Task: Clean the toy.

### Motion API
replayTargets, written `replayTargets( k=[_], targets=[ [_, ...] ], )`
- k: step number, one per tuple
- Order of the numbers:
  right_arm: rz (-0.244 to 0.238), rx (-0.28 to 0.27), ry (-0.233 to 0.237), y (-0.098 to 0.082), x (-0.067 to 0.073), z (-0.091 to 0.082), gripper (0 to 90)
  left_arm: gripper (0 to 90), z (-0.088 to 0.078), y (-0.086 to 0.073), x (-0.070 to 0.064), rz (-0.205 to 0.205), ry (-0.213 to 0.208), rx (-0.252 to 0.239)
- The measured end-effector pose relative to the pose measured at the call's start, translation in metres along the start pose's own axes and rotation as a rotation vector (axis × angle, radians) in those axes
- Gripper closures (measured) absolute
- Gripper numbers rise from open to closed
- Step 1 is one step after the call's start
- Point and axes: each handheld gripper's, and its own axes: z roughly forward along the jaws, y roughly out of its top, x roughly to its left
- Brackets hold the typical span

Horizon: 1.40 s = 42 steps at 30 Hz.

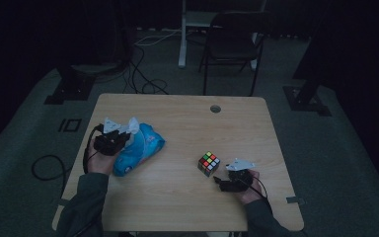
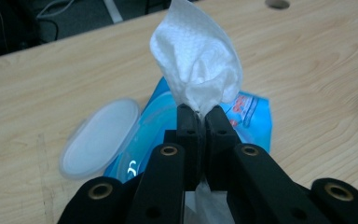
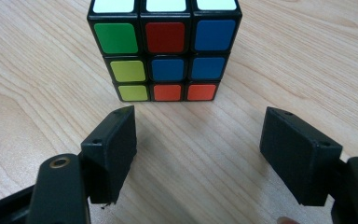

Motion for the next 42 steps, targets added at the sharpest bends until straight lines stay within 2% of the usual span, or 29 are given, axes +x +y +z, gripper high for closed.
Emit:
replayTargets(
  k=[3, 11, 17, 20, 21, 24, 34, 40, 42],
  targets=[
    [0.005, 0.003, 0.007, 0.0, -0.001, 0.0, 27.1, 87.5, -0.006, 0.005, 0.0, -0.004, -0.011, -0.023],
    [-0.014, 0.004, -0.014, 0.002, 0.001, 0.002, 22.3, 87.5, -0.02, 0.017, -0.004, -0.01, -0.047, -0.09],
    [0.015, 0.013, -0.009, 0.002, 0.0, 0.002, 20.7, 87.5, -0.031, 0.028, -0.01, -0.004, -0.071, -0.137],
    [0.034, 0.021, 0.004, 0.002, -0.001, 0.003, 18.0, 87.5, -0.034, 0.031, -0.013, 0.0, -0.081, -0.149],
    [0.031, 0.025, 0.007, 0.002, -0.001, 0.003, 15.0, 87.5, -0.035, 0.032, -0.014, 0.0, -0.083, -0.152],
    [0.024, 0.029, 0.011, 0.002, 0.0, 0.004, 14.1, 87.5, -0.036, 0.035, -0.017, 0.007, -0.093, -0.159],
    [0.009, 0.025, 0.041, 0.01, 0.008, 0.012, 15.9, 87.4, -0.035, 0.042, -0.028, 0.015, -0.125, -0.174],
    [0.003, 0.025, 0.036, 0.017, 0.01, 0.019, 17.1, 87.3, -0.034, 0.048, -0.033, 0.025, -0.139, -0.181],
    [0.006, 0.018, 0.034, 0.018, 0.009, 0.02, 20.9, 87.4, -0.032, 0.05, -0.036, 0.029, -0.146, -0.183]
  ],
)
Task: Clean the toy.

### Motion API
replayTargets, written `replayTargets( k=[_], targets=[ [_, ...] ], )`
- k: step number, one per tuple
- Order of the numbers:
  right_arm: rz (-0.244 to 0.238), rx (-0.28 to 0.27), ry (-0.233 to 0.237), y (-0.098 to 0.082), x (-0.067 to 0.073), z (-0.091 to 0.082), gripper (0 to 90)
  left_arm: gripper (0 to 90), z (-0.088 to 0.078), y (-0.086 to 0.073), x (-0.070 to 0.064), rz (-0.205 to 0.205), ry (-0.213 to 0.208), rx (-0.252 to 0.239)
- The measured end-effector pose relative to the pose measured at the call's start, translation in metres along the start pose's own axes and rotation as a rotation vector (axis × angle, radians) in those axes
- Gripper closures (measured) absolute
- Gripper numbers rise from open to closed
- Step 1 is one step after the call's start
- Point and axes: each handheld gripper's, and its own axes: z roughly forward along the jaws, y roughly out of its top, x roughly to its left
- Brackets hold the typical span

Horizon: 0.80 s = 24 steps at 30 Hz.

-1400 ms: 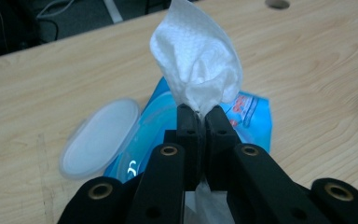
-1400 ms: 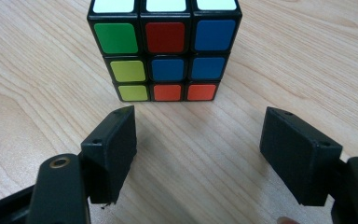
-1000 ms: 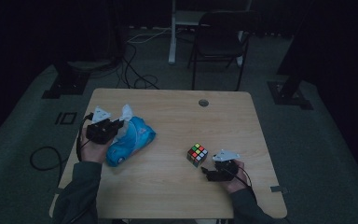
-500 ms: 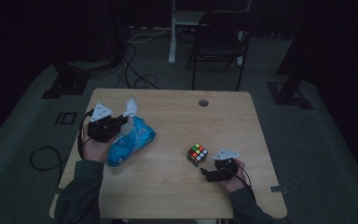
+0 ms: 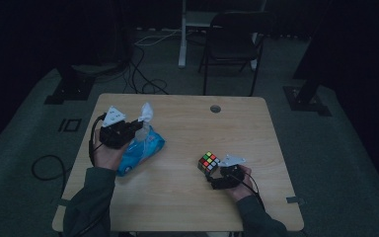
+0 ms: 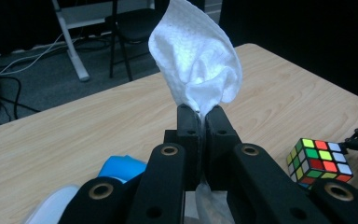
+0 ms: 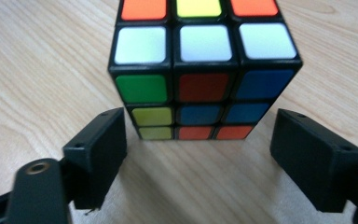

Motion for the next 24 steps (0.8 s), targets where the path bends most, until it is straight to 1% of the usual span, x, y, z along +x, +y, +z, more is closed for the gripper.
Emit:
replayTargets(
  k=[4, 10, 12, 13, 14, 24],
  targets=[
    [0.0, -0.004, -0.001, 0.0018, -0.0003, 0.0016, 23.6, 87.4, 0.0033, 0.0027, -0.004, 0.007, -0.008, -0.002],
    [-0.009, -0.012, 0.001, 0.0034, 0.001, 0.0029, 28.4, 87.4, 0.0053, 0.0049, -0.0056, 0.009, -0.018, -0.004],
    [-0.015, -0.016, 0.003, 0.0042, 0.0017, 0.0036, 30.3, 87.3, 0.0059, 0.0053, -0.0062, 0.01, -0.021, -0.005],
    [-0.02, -0.019, 0.006, 0.0045, 0.0022, 0.0039, 33.3, 87.4, 0.0061, 0.0055, -0.0064, 0.011, -0.023, -0.005],
    [-0.027, -0.022, 0.005, 0.0047, 0.0028, 0.004, 33.6, 87.4, 0.0064, 0.0057, -0.0065, 0.011, -0.024, -0.006],
    [-0.041, -0.026, 0.009, 0.0045, 0.0049, 0.0036, 34.9, 87.4, 0.0086, 0.0075, -0.008, 0.009, -0.038, -0.011]
  ],
)
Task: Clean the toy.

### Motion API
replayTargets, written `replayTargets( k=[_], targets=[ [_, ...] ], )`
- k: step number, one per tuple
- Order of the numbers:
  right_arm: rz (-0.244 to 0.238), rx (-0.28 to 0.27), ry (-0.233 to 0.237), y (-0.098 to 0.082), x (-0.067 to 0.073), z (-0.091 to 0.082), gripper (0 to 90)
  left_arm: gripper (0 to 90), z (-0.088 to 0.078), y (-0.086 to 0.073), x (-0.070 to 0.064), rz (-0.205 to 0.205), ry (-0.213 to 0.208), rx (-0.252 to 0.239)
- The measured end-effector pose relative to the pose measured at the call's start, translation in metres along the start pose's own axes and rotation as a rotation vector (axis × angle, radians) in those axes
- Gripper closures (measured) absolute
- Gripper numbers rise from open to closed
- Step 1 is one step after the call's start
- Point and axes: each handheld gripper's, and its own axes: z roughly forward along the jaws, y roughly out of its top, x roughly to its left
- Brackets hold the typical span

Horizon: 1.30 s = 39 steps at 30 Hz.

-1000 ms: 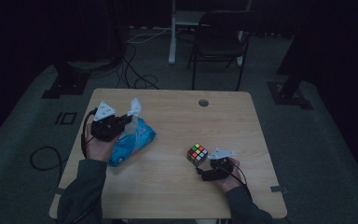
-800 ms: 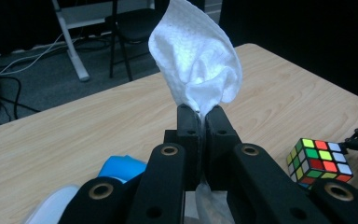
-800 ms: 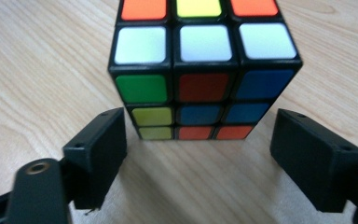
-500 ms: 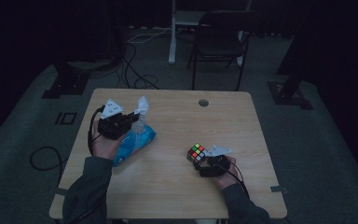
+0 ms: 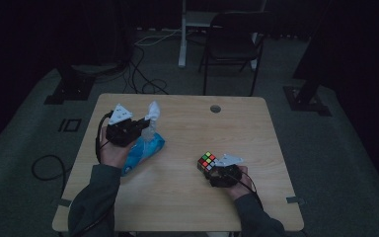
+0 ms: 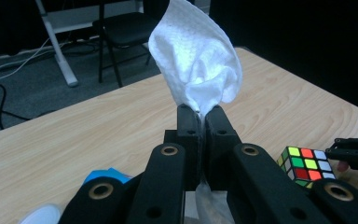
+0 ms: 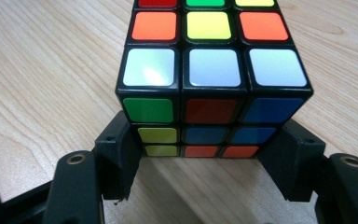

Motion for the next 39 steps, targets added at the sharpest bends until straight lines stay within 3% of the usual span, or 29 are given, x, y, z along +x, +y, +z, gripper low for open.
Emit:
replayTargets(
  k=[8, 16, 39],
  targets=[
    [0.013, -0.063, 0.062, 0.0, -0.003, -0.006, 34.9, 87.3, -0.001, 0.0, -0.002, 0.009, -0.007, -0.007],
    [-0.007, -0.125, 0.068, 0.003, -0.004, -0.016, 34.9, 87.4, 0.0, 0.001, -0.007, 0.014, -0.02, -0.011],
    [-0.04, -0.147, 0.059, 0.013, 0.006, -0.024, 34.9, 87.4, 0.015, 0.004, -0.045, 0.052, -0.133, -0.025]
  ],
)
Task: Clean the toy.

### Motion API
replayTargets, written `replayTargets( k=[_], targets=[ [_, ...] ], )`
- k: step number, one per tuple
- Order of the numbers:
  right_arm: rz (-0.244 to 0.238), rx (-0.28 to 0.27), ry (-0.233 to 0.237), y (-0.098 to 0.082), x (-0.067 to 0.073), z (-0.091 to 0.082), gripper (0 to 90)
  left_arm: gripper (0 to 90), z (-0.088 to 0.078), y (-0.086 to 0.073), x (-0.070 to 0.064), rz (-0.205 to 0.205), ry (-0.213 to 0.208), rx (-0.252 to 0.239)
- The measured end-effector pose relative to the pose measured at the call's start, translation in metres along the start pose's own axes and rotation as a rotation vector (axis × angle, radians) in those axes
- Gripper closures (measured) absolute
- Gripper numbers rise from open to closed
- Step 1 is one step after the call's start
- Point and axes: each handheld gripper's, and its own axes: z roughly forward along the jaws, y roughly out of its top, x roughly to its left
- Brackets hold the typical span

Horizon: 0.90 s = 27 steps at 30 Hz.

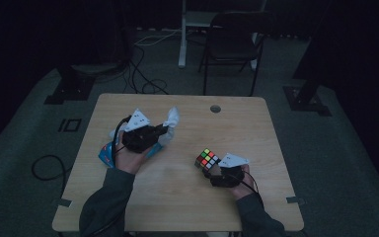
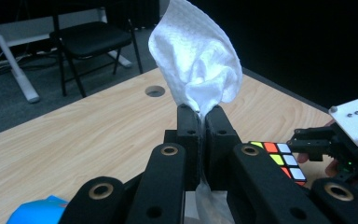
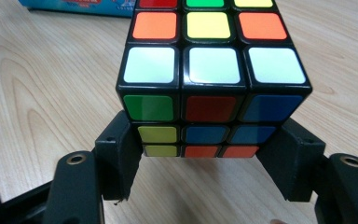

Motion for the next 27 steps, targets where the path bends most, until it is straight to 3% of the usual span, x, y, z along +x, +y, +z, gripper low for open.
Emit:
replayTargets(
  k=[14, 27],
  targets=[
    [-0.005, -0.02, 0.019, 0.008, 0.008, 0.004, 34.9, 87.4, 0.007, 0.0, -0.014, -0.004, -0.049, -0.016],
    [-0.008, -0.027, 0.027, 0.013, 0.012, 0.007, 34.9, 87.4, 0.025, -0.008, -0.03, -0.005, -0.114, 0.016]
  ],
)
